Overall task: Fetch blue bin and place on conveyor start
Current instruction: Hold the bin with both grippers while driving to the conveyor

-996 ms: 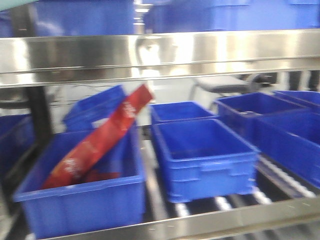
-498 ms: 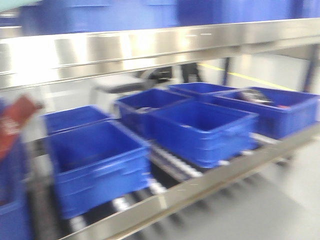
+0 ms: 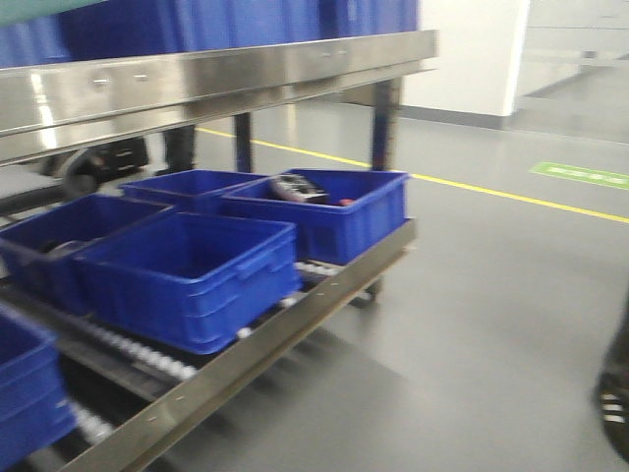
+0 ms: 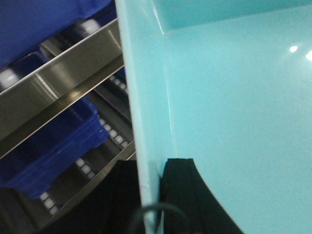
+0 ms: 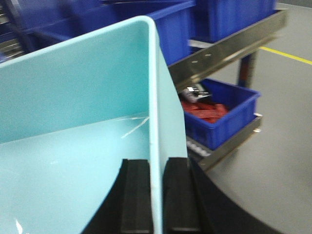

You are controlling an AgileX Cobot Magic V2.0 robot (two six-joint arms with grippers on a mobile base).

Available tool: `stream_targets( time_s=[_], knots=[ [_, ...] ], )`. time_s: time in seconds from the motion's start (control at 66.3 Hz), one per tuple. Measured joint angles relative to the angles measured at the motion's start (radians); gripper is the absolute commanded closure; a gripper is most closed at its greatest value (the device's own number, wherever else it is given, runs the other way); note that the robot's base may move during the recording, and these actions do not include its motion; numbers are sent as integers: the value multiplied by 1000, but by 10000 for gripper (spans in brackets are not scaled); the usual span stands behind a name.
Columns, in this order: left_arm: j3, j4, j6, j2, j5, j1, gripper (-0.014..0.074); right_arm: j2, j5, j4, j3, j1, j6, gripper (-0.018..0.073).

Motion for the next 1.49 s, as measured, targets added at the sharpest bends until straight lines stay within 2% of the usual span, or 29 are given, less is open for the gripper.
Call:
stream_targets(
  time_s=[0.83, 1.343, 1.494],
  knots=[
    [0, 0, 0, 0, 0, 0, 708, 0, 0, 0, 0, 0, 0, 726],
    [0, 75, 2, 0, -23, 0, 708, 0, -3, 2, 0, 0, 0, 726],
    [0, 76, 2, 2, -27, 0, 708, 0, 42, 2, 0, 2, 4, 726]
  ],
)
